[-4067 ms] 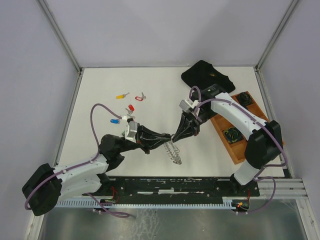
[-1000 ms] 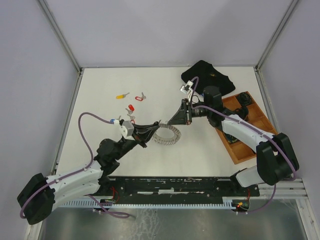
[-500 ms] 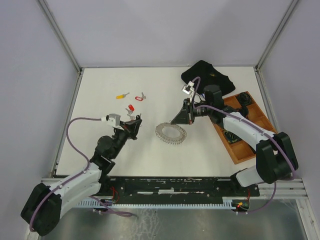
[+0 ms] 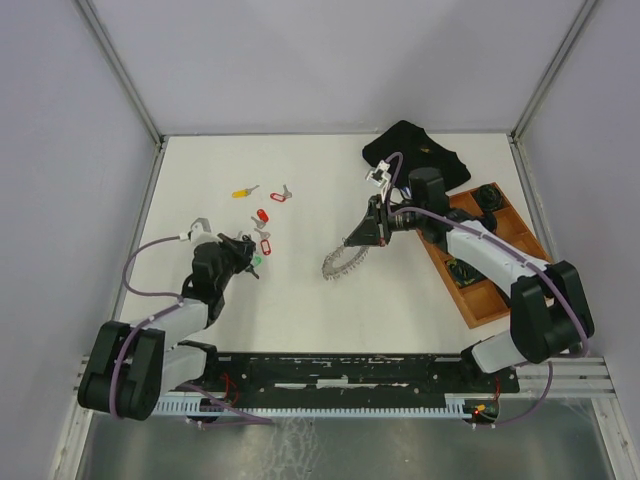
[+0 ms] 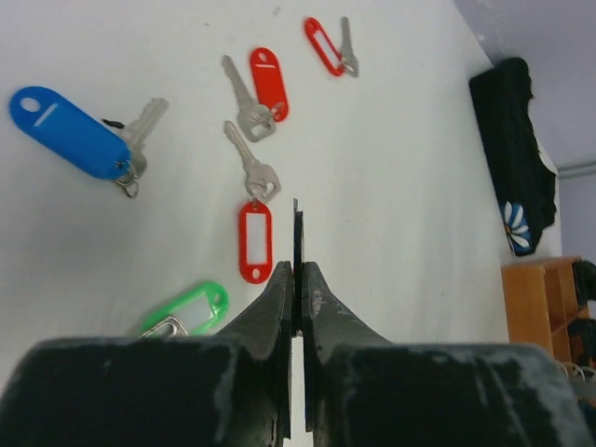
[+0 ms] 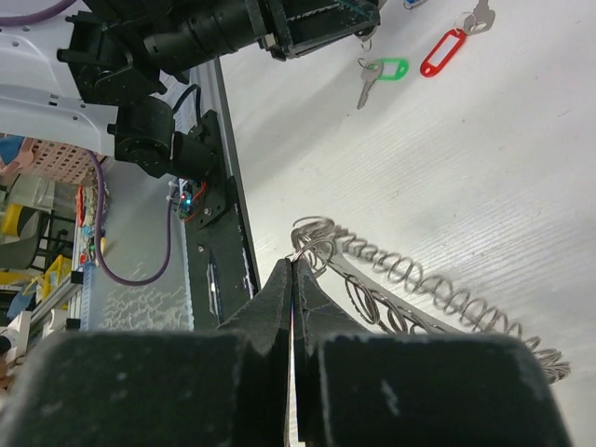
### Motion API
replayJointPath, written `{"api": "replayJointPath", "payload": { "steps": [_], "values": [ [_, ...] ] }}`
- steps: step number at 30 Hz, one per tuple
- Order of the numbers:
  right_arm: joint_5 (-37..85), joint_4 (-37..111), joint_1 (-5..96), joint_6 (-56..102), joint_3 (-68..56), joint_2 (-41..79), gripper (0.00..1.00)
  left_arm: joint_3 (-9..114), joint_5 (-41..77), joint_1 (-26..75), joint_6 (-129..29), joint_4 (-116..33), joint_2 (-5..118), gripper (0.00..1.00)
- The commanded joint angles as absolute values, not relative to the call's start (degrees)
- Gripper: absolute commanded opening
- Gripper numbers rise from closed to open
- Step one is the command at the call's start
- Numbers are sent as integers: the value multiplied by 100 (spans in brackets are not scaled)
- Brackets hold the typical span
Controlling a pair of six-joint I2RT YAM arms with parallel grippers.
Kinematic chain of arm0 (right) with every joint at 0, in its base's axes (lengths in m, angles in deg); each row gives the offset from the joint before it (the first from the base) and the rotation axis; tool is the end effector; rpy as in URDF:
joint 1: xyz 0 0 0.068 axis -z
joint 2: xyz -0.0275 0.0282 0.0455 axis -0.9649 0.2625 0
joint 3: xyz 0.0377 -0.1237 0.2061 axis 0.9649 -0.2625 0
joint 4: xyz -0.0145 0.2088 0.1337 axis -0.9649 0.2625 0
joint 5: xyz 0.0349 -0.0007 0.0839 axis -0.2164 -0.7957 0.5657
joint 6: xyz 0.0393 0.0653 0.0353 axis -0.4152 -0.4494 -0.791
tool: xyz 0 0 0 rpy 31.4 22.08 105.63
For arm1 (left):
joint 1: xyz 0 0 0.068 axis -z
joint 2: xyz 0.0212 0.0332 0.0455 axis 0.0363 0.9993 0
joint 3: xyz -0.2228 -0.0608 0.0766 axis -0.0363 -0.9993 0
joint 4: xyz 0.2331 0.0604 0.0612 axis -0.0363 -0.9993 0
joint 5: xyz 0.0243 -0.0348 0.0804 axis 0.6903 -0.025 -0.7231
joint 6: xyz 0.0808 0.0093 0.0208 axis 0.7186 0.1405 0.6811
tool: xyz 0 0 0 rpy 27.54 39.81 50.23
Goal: Remove the keys from the keyring
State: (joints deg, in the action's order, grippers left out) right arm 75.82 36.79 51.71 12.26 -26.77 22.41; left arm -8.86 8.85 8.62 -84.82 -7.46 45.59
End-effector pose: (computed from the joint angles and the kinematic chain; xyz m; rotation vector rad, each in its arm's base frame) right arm 0.2731 0.1852 0.2271 -0.7678 2.0107 1.5003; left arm 0.2405 -0.0445 0.1263 -0.6107 1.8470 -0.6656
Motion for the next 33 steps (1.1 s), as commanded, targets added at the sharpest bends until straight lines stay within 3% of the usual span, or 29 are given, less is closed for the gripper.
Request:
{"api": "replayJointPath", "payload": {
  "steps": [1, 8, 10, 13, 15, 21, 27, 33],
  "values": [
    [7575, 3545, 5199, 1343, -2321, 2380, 0, -86, -72, 789, -9163, -1801, 4915, 8],
    [6967, 3661, 5156, 1316, -1855, 2921, 0, 985, -551, 784, -9594, -3460, 5799, 20],
    [6635, 3657, 5132, 1210, -1731, 3070, 0, 1026, -561, 786, -9617, -3514, 5839, 30],
    [6023, 3608, 5109, 796, -1484, 3387, 0, 968, -550, 784, -9599, -3421, 5717, 55],
    [5513, 3617, 5105, 456, -1275, 3590, 0, 981, -578, 780, -9516, -3486, 5556, 63],
    [4725, 3121, 5090, -385, -576, 4335, 0, 799, -190, 777, -9031, -3528, 4648, 68],
    [4505, 2995, 5083, -645, 203, 5202, 1, -392, 974, 780, -7797, -1752, 3382, 77],
    [4398, 3175, 5123, -498, 529, 5726, 5, -977, 1128, 785, -7487, -1443, 2453, 84]
  ]
}}
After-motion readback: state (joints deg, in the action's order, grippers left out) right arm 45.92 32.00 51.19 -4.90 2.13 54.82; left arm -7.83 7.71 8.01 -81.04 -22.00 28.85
